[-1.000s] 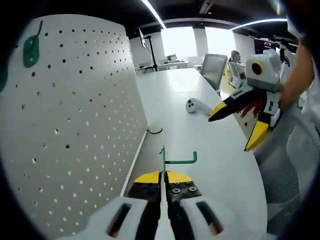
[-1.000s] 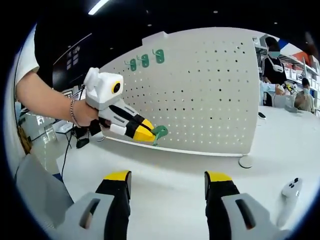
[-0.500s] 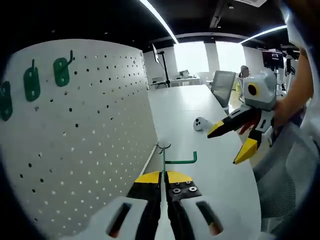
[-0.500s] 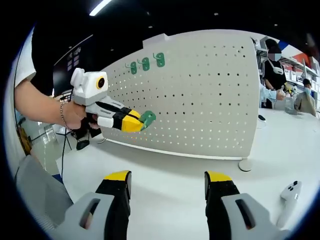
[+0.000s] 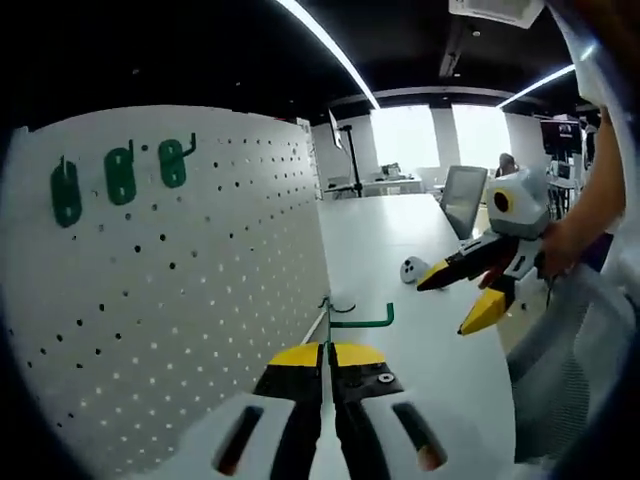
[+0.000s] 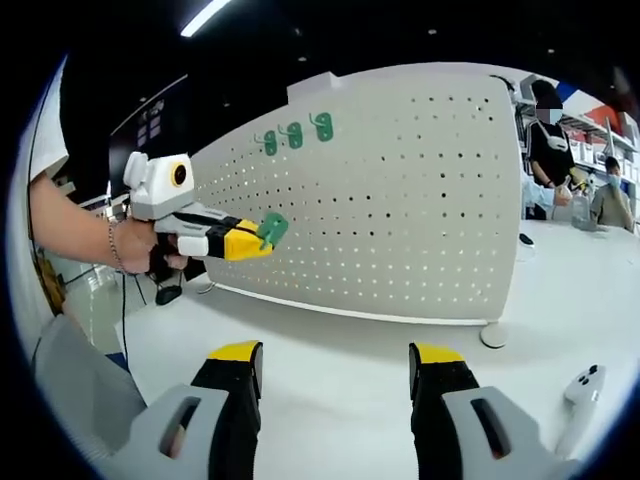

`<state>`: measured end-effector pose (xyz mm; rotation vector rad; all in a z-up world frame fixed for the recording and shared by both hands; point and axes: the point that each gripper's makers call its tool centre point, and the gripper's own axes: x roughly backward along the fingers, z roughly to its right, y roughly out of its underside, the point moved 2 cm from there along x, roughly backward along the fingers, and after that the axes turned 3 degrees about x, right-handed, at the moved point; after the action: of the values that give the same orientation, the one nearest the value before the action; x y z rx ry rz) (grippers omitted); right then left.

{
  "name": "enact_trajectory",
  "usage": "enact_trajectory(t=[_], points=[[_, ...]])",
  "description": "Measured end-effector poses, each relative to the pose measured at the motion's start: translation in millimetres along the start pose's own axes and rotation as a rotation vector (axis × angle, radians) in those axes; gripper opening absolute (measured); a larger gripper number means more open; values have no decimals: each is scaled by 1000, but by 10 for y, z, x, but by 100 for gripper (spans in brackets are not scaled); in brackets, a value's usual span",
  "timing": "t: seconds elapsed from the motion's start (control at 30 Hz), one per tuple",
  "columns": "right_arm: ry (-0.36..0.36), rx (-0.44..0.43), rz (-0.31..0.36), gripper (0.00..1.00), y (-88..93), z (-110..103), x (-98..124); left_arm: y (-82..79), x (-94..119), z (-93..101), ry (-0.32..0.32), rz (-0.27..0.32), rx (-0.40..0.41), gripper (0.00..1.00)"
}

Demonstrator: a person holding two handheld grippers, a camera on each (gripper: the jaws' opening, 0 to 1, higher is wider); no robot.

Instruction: Insert the hook assembly into the mounting plate slot until the hook locks in place.

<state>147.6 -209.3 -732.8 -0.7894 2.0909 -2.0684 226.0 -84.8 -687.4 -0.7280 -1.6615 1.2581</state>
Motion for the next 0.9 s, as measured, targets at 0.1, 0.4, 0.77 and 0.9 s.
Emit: enact_trajectory(t=[0.1, 0.4, 0.77, 0.9], points=[[-3, -2, 5, 57, -8, -11, -1, -16, 71, -5, -18, 21, 22, 1], [-18, 4, 25, 57, -70, -58, -16, -107, 239, 3, -59, 92, 74, 2], [-32, 3, 51, 58, -135, -76, -12, -186, 366, 40, -77, 140, 97, 2], [-36, 4, 54, 57, -140, -91, -13, -244, 407, 44, -78, 195, 145, 2]])
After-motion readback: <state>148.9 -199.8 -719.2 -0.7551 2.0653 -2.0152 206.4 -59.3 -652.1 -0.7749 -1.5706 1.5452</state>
